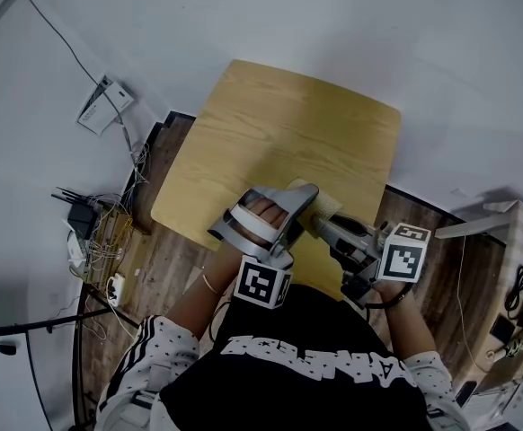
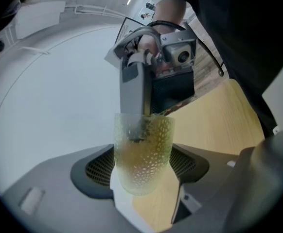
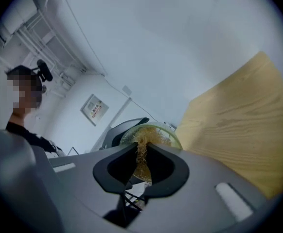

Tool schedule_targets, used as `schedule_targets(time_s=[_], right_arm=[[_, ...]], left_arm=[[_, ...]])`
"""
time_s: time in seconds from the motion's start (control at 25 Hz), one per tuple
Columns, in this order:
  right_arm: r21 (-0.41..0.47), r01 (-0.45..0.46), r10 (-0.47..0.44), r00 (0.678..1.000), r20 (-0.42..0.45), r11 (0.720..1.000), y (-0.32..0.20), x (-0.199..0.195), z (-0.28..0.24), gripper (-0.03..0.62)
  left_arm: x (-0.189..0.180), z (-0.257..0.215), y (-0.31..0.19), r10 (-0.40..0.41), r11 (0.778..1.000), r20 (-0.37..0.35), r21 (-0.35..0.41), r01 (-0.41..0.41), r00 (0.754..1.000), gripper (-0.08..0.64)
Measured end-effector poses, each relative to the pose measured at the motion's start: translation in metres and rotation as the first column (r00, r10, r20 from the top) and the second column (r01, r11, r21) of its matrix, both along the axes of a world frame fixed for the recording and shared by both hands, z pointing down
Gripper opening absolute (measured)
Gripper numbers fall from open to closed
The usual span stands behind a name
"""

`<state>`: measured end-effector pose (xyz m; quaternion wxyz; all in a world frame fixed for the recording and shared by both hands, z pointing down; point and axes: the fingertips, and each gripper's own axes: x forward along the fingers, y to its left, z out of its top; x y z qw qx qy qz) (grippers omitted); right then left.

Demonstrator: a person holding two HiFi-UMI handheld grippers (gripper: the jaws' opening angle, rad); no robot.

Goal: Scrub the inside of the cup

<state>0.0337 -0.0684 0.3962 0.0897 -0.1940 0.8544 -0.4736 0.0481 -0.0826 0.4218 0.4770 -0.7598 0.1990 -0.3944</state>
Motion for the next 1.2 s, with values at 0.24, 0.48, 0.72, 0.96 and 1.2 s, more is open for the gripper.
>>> schedule_targets(time_s=[0.24,0.48,0.72,0.96,1.2], right_arm=[[0.147,0.068,-0.032,0.972,-0.231,0.987,0.004,-0.009,0.011,0.064],[0.220,0.139,-0.041,0.915,-0.401,0.966,0.009,-0.016,0.026,0.064],[0.307,0.283,-0.041,0.793,-0.608,0.908,0.015,-0.028,0.042,0.064],[0.360,0.454,-0.020,0.643,-0.766,0.815,0.021,-0.037,0.051,0.066],[0.384,0.601,0.041,0.504,-0.863,0.701,0.025,-0.040,0.061,0.067]], left_arm=[[-0.005,0.005,0.002,-0.017,0.999,0.019,-0.037,0.018,1.000,0.354],[-0.012,0.018,0.007,-0.031,0.991,0.032,-0.129,0.035,0.999,0.354],[-0.023,0.030,0.013,-0.049,0.974,0.035,-0.222,0.055,0.998,0.353],[-0.029,0.040,0.020,-0.057,0.950,0.017,-0.306,0.060,0.998,0.353],[-0.033,0.046,0.025,-0.052,0.923,-0.009,-0.381,0.045,0.999,0.353]])
